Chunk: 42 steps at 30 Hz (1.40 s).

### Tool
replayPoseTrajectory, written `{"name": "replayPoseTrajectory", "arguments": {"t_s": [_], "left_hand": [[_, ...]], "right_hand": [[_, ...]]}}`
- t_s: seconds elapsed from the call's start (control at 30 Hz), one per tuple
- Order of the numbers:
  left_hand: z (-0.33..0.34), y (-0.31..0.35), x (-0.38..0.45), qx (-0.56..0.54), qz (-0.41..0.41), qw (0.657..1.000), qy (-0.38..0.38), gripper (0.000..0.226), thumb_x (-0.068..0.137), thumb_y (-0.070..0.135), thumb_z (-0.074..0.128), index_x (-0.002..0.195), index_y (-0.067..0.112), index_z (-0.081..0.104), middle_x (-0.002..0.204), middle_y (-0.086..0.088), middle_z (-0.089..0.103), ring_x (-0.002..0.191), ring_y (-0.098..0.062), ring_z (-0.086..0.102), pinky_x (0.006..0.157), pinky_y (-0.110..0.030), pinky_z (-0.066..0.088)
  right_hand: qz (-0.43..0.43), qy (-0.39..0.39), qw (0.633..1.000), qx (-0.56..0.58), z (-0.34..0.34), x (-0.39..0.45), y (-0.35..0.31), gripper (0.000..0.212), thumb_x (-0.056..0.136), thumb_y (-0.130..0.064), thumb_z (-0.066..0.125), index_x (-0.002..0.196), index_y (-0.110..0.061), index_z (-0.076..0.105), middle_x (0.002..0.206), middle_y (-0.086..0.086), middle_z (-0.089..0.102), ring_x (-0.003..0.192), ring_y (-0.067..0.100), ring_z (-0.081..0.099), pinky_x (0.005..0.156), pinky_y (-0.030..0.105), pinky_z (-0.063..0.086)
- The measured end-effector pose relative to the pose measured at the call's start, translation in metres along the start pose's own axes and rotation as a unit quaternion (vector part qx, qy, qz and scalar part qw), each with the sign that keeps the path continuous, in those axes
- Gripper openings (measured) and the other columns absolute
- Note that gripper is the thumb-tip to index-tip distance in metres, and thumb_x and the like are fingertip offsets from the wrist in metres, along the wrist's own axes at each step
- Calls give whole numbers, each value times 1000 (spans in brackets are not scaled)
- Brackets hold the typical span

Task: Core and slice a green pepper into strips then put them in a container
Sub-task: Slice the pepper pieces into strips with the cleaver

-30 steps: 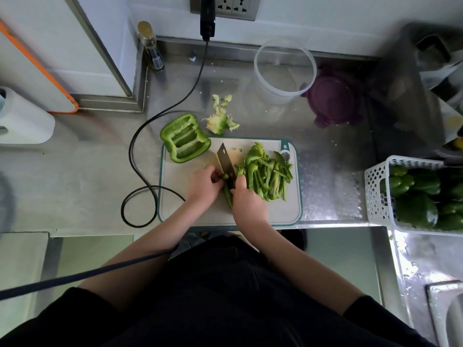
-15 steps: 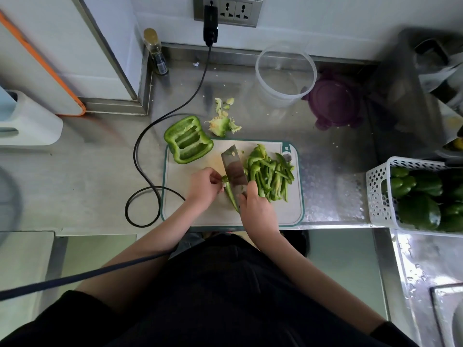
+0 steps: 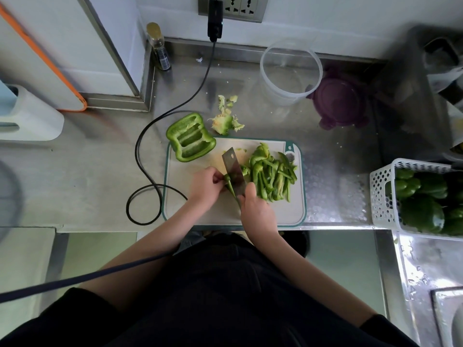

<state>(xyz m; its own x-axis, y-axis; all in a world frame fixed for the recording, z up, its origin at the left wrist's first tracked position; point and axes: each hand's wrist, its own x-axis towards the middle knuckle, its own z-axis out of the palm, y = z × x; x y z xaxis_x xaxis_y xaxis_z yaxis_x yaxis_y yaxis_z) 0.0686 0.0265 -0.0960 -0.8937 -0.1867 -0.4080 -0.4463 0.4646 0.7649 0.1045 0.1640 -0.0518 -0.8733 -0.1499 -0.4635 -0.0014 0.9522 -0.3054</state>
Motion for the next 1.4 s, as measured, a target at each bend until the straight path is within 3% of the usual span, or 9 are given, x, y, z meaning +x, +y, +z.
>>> {"name": "replayPoseTrajectory", "arguments": {"t_s": [0.27,0.4,0.63,0.87,0.97,1.17,1.4], "left_hand": [[-2,0,1,75,111,991,25,11,86,11,64,90,1,63,86,-10,69,80,-26,65,73,-39,52],[-2,2,7,65,95,993,23,10,85,11,66,90,3,66,85,-9,70,78,-23,65,73,-36,53],[-1,2,6,53,82,995,27,7,84,9,66,90,5,66,83,-4,68,73,-15,60,68,-21,43],[-1,1,8,39,60,997,32,6,83,10,67,88,6,66,83,-4,68,75,-15,60,69,-22,44],[0,0,9,28,49,998,34,6,84,9,67,88,5,66,84,-6,69,76,-17,61,70,-23,46],[-1,2,8,22,41,998,36,6,84,9,66,88,5,68,83,-8,69,75,-18,63,68,-23,46],[-1,2,9,15,26,999,42,6,83,10,68,86,6,69,82,-8,70,74,-19,62,69,-27,48]], "right_hand": [[8,8,999,35,-8,-1,4,21,103,-26,33,114,-8,34,72,13,58,71,37,62,56,39,47],[10,35,997,64,-10,-3,6,18,102,-23,33,107,-6,36,72,19,60,66,39,59,52,38,42],[-10,39,999,31,-5,-2,6,19,103,-24,34,108,-6,38,64,9,51,64,37,60,49,33,37],[-23,48,999,-8,-4,1,5,27,103,-29,32,112,-5,40,61,5,49,52,28,49,43,29,33],[-29,34,999,-29,-5,3,3,29,103,-31,30,115,-6,39,62,5,50,57,31,59,48,32,44],[-32,22,997,-60,-3,8,3,18,104,-25,31,112,-10,36,61,2,48,53,27,50,51,32,45],[-38,19,997,-66,-1,14,7,10,103,-17,36,111,-13,33,57,0,44,54,27,53,50,32,44]]}}
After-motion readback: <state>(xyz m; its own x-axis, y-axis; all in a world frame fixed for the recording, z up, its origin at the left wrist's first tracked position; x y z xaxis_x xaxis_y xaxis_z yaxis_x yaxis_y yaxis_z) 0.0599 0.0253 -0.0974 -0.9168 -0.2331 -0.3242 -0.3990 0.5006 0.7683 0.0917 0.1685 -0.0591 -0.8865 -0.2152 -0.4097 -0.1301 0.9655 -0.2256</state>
